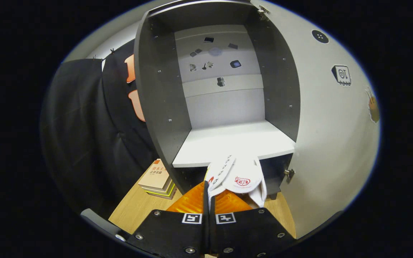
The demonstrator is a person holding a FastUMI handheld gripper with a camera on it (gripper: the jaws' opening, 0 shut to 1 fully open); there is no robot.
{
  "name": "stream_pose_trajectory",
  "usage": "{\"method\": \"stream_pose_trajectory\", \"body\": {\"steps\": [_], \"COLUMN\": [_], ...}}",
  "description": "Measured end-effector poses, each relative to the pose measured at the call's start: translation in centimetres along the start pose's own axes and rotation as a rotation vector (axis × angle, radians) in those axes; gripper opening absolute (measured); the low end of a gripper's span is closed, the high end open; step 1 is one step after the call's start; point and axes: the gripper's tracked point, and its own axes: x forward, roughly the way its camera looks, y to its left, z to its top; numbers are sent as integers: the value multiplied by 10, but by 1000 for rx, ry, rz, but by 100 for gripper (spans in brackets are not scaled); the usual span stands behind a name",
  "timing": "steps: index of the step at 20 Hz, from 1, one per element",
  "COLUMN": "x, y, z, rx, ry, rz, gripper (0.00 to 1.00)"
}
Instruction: Open the shoe cabinet door, grab the shoes and put them into the shoe cabinet, then close the shoe cabinet door.
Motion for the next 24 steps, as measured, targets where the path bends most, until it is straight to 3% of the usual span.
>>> {"method": "stream_pose_trajectory", "body": {"steps": [6, 24], "x": [48, 175], "y": [-9, -13], "z": [28, 80], "rx": [13, -68], "ry": [4, 34], "rz": [64, 111], "gripper": [0, 0]}}
